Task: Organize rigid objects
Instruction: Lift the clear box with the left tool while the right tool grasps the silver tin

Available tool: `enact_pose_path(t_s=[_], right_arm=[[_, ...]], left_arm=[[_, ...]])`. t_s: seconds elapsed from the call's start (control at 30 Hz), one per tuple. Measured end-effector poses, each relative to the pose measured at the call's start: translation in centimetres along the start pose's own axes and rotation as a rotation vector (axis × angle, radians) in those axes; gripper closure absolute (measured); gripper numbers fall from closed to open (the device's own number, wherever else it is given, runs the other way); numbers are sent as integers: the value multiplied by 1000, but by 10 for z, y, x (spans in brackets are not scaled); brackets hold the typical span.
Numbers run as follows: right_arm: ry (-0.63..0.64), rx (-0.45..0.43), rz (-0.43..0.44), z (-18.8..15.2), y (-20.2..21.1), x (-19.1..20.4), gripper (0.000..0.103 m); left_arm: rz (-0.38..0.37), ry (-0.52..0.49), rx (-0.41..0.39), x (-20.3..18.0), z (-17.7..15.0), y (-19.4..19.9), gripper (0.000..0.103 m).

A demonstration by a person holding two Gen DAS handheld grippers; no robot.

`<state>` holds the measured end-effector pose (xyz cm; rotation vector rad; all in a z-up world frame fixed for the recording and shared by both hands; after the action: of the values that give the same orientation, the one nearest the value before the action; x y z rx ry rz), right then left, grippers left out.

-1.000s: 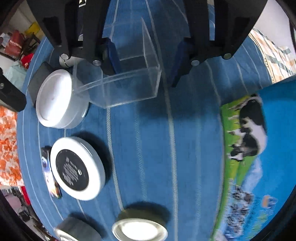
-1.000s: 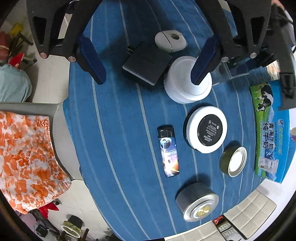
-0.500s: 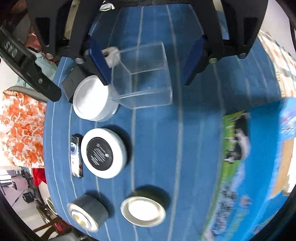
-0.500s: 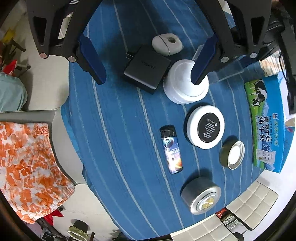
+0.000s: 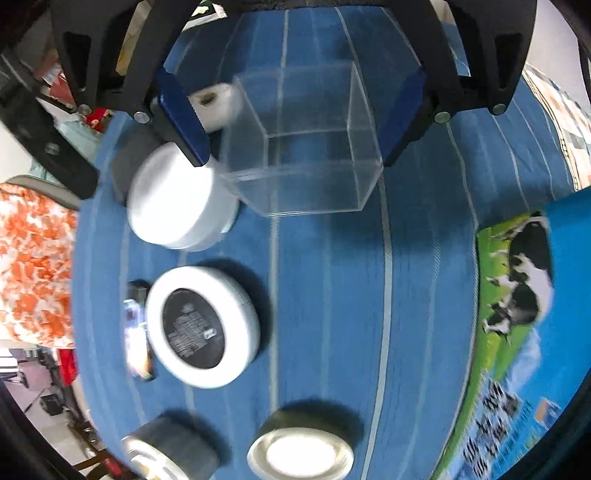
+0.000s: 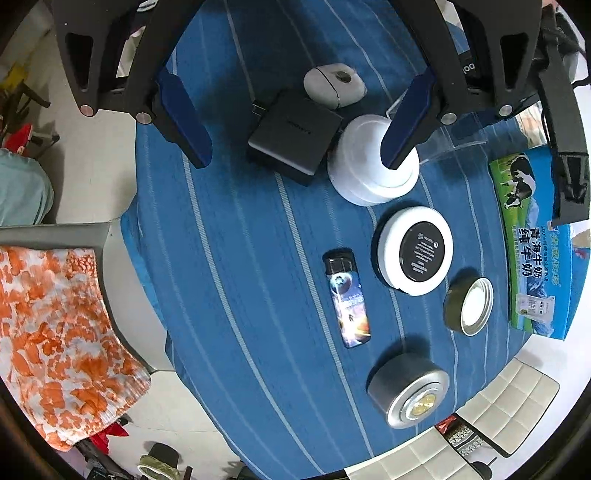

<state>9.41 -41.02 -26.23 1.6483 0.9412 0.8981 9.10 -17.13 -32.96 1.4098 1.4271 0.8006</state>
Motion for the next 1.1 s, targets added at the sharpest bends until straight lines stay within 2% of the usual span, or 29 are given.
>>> enact_pose_path(t_s=[0.03, 0.13, 0.2, 0.3, 0.37, 0.5, 0.53, 0.6, 0.7, 0.77, 0.9, 1.0, 1.1], right_arm=[[3, -5, 7, 2, 2, 3, 8], [20, -34, 14, 11, 11, 14, 8], [31, -48, 20, 18, 18, 21, 8], [37, -82, 44, 36, 34, 31, 8], [36, -107, 60, 51, 46, 37, 8], [16, -157, 81, 94, 66, 49, 8], [14, -159, 82, 104, 67, 52, 8], [7, -146, 85, 127, 63, 59, 8], [-5, -90, 98, 155, 45, 71, 8], [-12, -43, 110, 169, 29, 78, 8], [-11, 41, 125, 186, -4, 92, 9], [0, 80, 75, 193, -27, 96, 21], [6, 87, 17, 197, -44, 100, 25]], left_arm=[[-41, 3, -14, 3, 1, 1, 12], [-30, -26, -49, 5, -2, 14, 34], [29, -57, -72, 5, -3, 30, 35], [56, -83, -101, 13, -6, 55, 35], [24, -73, -117, 18, -8, 71, 36], [-28, -39, -207, 32, -5, 125, 36], [-42, -29, -236, 36, 0, 142, 36], [-43, -16, -273, 26, 35, 154, 37], [-2, -1, -333, 32, 66, 173, 38], [33, 2, -337, 30, 86, 166, 38], [49, 24, -320, 12, 116, 145, 38], [64, 32, -316, 9, 122, 138, 38], [72, 38, -311, -1, 132, 131, 38]])
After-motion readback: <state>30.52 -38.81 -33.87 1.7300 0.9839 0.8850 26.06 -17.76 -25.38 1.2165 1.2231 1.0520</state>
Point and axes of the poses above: each gripper's, at about its wrist camera, not at the fingertips, and y roughly against the way its jaws point, x to its left, z to its top, the point moved 4 cm from there along -y, roughly the way its jaws point, and after that the axes turned 8 degrees about x, right-handed, at the moved point
